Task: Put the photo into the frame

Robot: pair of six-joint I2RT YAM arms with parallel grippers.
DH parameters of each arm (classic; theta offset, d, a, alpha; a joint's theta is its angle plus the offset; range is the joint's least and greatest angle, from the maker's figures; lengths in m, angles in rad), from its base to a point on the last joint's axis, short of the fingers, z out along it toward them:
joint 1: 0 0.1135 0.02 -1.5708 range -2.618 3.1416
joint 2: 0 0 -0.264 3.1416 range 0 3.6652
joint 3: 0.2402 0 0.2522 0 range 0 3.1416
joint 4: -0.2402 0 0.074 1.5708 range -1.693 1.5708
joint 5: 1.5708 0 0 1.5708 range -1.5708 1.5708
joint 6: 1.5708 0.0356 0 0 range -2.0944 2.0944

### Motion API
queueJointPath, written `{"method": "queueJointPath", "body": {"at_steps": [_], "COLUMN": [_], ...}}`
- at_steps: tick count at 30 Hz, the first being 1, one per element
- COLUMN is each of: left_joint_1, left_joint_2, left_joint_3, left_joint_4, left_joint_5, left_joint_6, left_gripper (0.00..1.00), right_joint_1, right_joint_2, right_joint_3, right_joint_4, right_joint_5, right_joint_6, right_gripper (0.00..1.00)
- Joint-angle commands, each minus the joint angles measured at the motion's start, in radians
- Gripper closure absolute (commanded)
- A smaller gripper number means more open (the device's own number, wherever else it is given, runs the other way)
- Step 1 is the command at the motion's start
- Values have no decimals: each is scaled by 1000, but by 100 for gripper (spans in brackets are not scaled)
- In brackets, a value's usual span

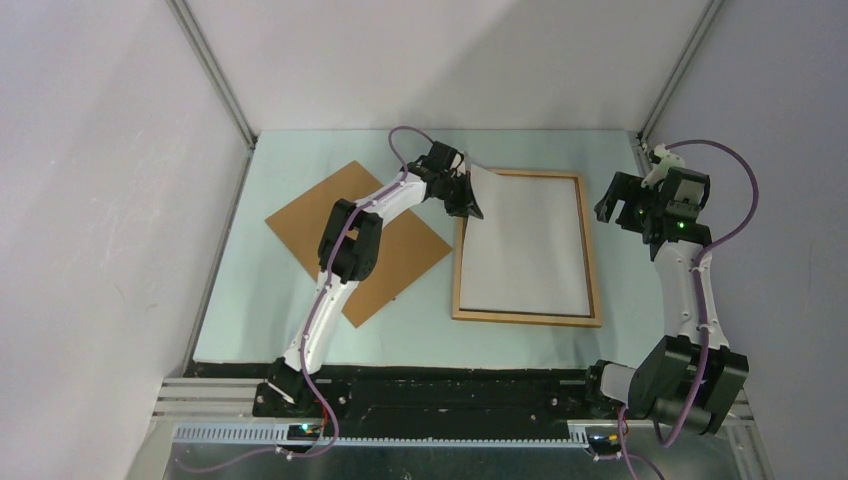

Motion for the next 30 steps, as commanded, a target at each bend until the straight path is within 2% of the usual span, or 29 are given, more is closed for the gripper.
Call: {"method": "queueJointPath", "body": {"at_steps": [1,17,19,21,25,30], "left_joint_1": [-3,-4,-4,-3,-3,-3], "left_joint_2": [-46,-69,-79,-93,-121,-162], "left_joint_3": [1,-25,-32,-43,-70,-111], "left_joint_4": [22,22,21,21,20,21], "left_joint_5": [-21,-39,-48,-59,-75,-97], "left_joint_6": [-3,12,18,22,26,38], "left_gripper": [96,79,74,64,50,36], "right_joint_1": [-7,-10,-12,-13,-16,-17], "right_joint_2": [-5,-6,-8,-10,-11,-13], "right_joint_3": [-4,-4,-4,-5,-3,-4], "right_joint_4": [36,33,32,33,32,32], "right_joint_5": [-13,-20,-21,-24,-26,-31], "right_joint_6": [0,4,3,4,6,9], "right_gripper": [12,12,12,12,12,12]}}
